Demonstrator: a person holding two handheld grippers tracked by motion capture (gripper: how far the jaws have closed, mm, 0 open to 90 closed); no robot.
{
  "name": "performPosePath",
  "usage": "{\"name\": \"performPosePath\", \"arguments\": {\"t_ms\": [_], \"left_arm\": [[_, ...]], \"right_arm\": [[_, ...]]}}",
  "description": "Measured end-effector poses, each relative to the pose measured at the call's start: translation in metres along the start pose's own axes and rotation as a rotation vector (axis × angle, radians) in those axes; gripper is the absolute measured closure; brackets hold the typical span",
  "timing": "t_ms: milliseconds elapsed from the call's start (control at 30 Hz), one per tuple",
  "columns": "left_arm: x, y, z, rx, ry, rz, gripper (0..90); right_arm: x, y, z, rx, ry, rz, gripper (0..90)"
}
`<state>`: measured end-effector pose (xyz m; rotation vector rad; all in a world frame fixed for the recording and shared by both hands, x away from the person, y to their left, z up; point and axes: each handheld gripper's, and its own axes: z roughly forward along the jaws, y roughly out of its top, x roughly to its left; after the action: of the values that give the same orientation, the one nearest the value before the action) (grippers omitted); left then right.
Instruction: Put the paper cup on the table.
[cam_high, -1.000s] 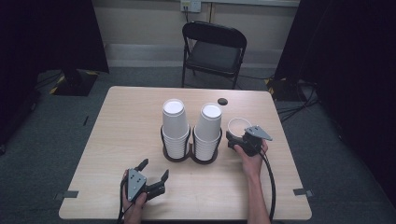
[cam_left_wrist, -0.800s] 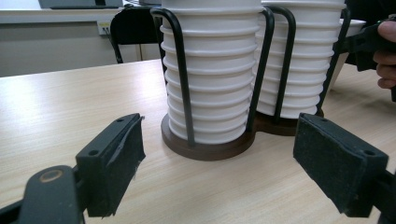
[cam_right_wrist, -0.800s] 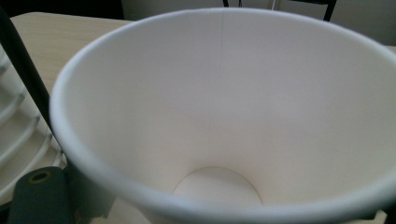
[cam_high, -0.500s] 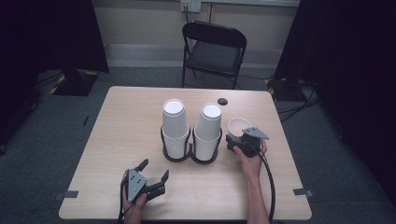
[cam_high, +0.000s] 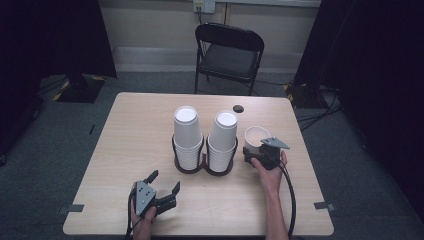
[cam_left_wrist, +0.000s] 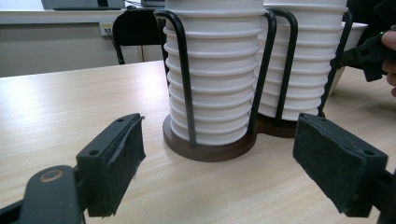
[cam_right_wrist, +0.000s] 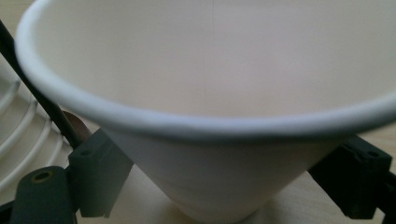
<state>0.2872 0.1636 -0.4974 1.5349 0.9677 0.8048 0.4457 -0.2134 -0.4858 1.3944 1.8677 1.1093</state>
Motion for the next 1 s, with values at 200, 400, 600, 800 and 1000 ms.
{"name": "performPosePath", "arguments": {"t_ms": [200, 400, 600, 800, 1000], "left_arm": [[0.000, 0.000, 0.000, -0.005, 0.007, -0.005, 16.2], [0.000, 0.000, 0.000, -0.004, 0.009, -0.004, 16.3], [-0.001, 0.000, 0.000, -0.004, 0.019, 0.001, 16.4], [-0.002, 0.000, -0.001, -0.006, 0.034, 0.000, 16.6], [-0.002, 0.000, -0.001, -0.004, 0.043, -0.003, 16.7]], "right_arm": [[0.000, -0.006, -0.007, 0.007, -0.014, 0.018, 13.1], [0.001, -0.013, -0.021, -0.037, 0.008, 0.056, 13.2], [0.007, -0.020, -0.039, -0.082, 0.022, 0.086, 13.0], [0.016, -0.022, -0.059, -0.141, 0.033, 0.078, 13.3], [0.027, -0.028, -0.074, -0.178, 0.061, 0.098, 13.4]]}}
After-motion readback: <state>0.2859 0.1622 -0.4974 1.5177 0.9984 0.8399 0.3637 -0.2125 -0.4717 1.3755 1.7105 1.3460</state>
